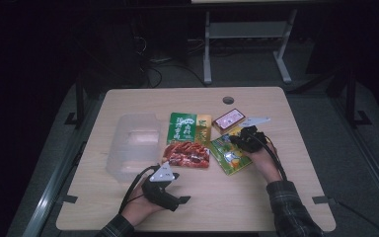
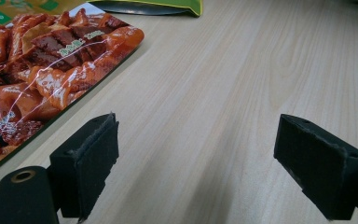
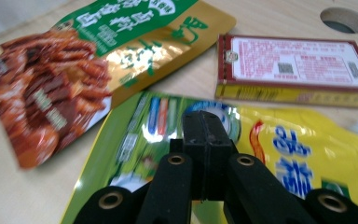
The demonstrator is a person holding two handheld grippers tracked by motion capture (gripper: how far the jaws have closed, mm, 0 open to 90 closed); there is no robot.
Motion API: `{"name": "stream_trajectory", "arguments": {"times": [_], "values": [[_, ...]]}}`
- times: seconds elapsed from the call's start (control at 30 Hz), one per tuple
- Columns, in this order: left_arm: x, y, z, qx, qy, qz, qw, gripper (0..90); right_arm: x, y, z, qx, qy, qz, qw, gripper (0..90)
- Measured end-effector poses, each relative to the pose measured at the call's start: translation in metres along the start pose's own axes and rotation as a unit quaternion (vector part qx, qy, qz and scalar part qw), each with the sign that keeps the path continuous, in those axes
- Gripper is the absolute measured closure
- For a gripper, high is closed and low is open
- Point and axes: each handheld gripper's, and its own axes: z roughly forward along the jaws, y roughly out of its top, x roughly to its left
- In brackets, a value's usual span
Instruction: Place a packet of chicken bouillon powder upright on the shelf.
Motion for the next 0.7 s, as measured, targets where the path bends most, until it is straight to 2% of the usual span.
{"name": "stream_trajectory", "arguments": {"times": [0.2,0.3,0.4,0.5,0.7], "values": [[0.001,0.001,0.000,0.002,0.000,0.000,1.0000,13.1,-0.008,0.015,0.021,0.001,-0.007,0.023,0.9997,90.0],[0.001,0.001,-0.002,0.004,-0.001,0.000,1.0000,13.2,-0.012,0.021,0.029,-0.001,-0.007,0.021,0.9998,90.0],[0.002,0.001,-0.002,0.001,0.000,-0.002,1.0000,13.2,-0.010,0.024,0.040,0.019,-0.006,0.012,0.9997,90.0],[0.003,0.001,-0.003,0.001,0.002,-0.001,1.0000,13.2,-0.010,0.025,0.043,0.024,-0.011,0.006,0.9996,90.0],[0.003,0.001,-0.004,0.000,0.002,-0.004,1.0000,13.2,-0.007,0.023,0.051,0.032,-0.003,-0.001,0.9995,90.0]]}}
